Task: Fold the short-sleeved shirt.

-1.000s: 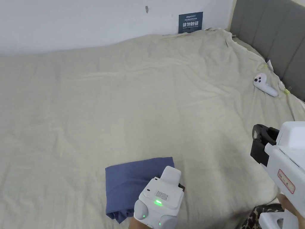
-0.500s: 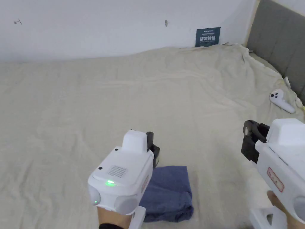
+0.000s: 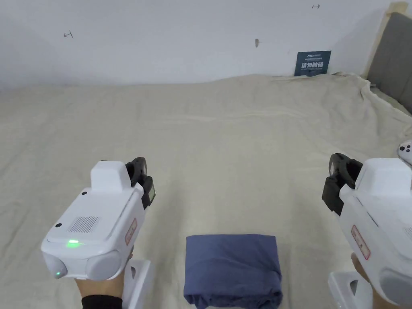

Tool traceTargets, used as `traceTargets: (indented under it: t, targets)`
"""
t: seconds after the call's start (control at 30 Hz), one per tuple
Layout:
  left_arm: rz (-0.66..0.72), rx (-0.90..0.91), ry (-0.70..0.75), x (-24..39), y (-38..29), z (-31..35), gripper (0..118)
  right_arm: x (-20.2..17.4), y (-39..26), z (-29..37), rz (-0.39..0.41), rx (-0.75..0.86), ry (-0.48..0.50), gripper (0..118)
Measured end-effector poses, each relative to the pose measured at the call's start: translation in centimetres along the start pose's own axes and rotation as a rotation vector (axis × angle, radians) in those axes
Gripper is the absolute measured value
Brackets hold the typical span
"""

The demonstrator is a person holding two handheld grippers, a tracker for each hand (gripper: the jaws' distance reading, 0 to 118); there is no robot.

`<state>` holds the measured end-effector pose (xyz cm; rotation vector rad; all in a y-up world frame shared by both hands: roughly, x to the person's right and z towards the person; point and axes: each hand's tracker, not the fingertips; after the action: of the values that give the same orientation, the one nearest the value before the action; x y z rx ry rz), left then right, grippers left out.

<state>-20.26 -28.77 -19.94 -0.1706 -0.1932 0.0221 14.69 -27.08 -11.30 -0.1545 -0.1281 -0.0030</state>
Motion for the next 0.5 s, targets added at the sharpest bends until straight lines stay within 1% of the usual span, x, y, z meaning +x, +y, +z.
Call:
traceTargets:
  t: [0.1,0.5]
  targets:
    - [0.006,0.014,0.037,-1.1,0.0,0.5,0,-0.6,0.1,-0.2,-0.002,0.007,0.009,0]
    - [0.021,0.0,0.042,-2.0,-0.3,0.6,0,-2.0,-0.5,-1.0,-0.001,-0.006,0.029,0]
